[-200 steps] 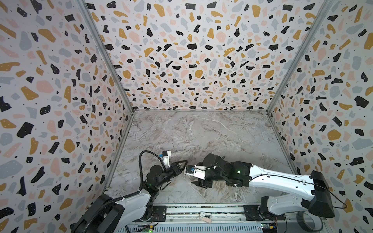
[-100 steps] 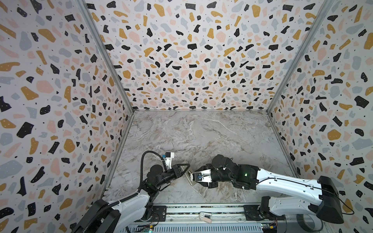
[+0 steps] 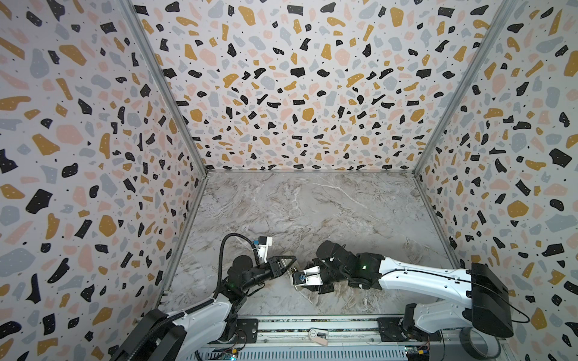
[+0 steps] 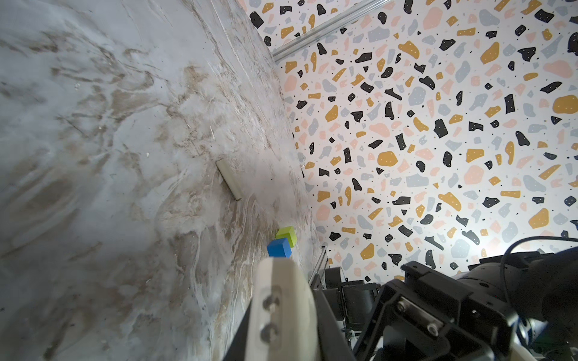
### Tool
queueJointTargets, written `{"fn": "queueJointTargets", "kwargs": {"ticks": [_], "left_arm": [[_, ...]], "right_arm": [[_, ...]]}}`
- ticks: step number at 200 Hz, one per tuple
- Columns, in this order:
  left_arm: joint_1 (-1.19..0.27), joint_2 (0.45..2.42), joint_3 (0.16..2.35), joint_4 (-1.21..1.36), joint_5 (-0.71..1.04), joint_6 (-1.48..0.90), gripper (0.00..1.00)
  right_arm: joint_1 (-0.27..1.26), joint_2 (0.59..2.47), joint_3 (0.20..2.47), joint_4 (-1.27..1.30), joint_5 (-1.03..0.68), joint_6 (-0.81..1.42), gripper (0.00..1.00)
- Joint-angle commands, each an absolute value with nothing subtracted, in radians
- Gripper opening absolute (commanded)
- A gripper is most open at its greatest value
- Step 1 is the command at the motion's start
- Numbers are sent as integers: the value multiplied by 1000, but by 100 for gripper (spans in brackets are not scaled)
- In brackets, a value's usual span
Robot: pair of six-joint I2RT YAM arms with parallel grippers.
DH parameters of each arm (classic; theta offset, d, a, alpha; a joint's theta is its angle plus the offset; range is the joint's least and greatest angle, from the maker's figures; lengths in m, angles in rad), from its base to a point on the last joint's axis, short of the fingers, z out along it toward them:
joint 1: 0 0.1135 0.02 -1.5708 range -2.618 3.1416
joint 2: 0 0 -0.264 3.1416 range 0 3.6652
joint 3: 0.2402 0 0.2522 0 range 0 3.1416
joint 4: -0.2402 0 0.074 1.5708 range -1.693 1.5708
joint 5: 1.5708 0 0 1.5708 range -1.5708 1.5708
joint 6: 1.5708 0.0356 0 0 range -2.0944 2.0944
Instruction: Load the batteries into the remote control
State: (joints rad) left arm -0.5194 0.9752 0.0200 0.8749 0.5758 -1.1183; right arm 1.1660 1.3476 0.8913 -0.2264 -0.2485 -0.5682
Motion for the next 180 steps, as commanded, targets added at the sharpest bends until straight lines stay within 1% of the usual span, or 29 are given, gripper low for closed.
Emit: {"fn": "queueJointTargets", "kwargs": {"ticks": [1,36,113,180], "left_arm": [[-526,962,45,924,603,-1105,0],[-526,963,45,924,606,-1105,0],[-528,971,43,922,606,-1100,0],[-528,968,45,924,610,-1100,0]], "right_arm": [[1163,1340,939,-243,-260,-580,35],[1166,1348,939,-219,-259,-583,31],[1168,1374,941,-232,-266,-586,30],[1168,1396,948,-234,-253,-590,26]]}}
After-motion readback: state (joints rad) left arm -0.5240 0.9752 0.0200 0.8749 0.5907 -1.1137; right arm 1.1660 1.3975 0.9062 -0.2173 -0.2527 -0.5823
